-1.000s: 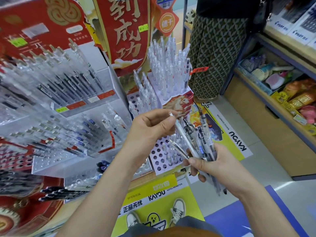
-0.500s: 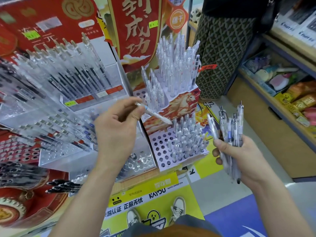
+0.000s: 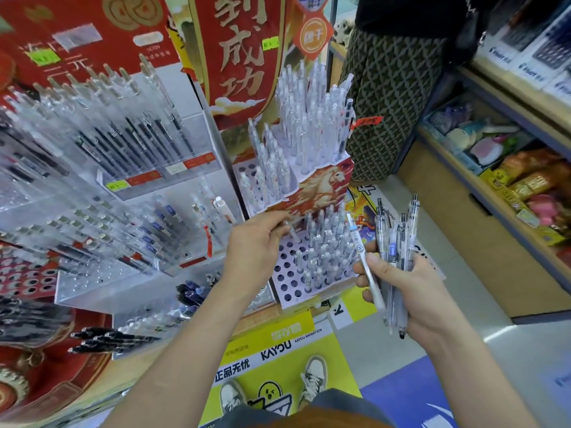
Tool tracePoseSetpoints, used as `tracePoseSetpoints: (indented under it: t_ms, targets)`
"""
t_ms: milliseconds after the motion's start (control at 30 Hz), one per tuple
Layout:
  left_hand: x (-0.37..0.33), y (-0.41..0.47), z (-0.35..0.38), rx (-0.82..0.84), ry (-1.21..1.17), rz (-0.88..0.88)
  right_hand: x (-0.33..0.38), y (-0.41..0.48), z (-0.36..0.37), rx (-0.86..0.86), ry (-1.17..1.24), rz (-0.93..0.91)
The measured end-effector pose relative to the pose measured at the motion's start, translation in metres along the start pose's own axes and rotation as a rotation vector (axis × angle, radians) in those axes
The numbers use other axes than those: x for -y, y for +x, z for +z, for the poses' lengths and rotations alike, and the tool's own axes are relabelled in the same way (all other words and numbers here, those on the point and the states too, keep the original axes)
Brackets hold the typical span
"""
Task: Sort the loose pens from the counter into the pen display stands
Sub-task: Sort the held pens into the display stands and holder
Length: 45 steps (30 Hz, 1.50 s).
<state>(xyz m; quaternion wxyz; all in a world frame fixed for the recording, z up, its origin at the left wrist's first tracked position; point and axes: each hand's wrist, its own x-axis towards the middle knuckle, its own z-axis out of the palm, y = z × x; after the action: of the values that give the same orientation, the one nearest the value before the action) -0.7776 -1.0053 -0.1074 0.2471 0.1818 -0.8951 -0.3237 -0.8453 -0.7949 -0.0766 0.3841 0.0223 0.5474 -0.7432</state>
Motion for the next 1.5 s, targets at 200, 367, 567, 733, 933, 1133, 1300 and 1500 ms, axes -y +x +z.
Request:
tracePoseSetpoints:
  t_ms: [200, 367, 567, 733, 933, 1133, 1300, 1500]
  targets:
    - [0.011, 0.004, 0.01, 0.103, 0.112, 0.026, 0.001, 0.001, 0.001, 0.009, -0.031, 0.007]
    - [0.011, 0.008, 0.02, 0.142, 0.281, 0.133, 0.001, 0.002, 0.005, 0.031, -0.056, -0.015]
    - [0.012, 0.02, 0.025, 0.224, 0.437, 0.156, -0.001, 0.004, 0.007, 0.03, -0.086, -0.048]
    - [0.015, 0.021, 0.026, 0.29, 0.609, 0.14, 0.001, 0.007, 0.007, 0.028, -0.082, -0.057]
    - [0.008, 0.027, 0.026, 0.293, 0.683, 0.126, 0.0, 0.011, 0.013, 0.017, -0.061, -0.054]
    - [-0.026, 0.02, -0.005, 0.197, -0.361, -0.429, -0.004, 0.017, 0.017, 0.013, -0.062, -0.044]
    - [-0.042, 0.011, -0.027, 0.266, -0.861, -0.58, -0.006, 0.022, 0.023, 0.056, -0.081, 0.002]
    - [-0.039, 0.009, -0.027, 0.122, -0.828, -0.585, -0.006, 0.025, 0.03, 0.061, -0.064, 0.064]
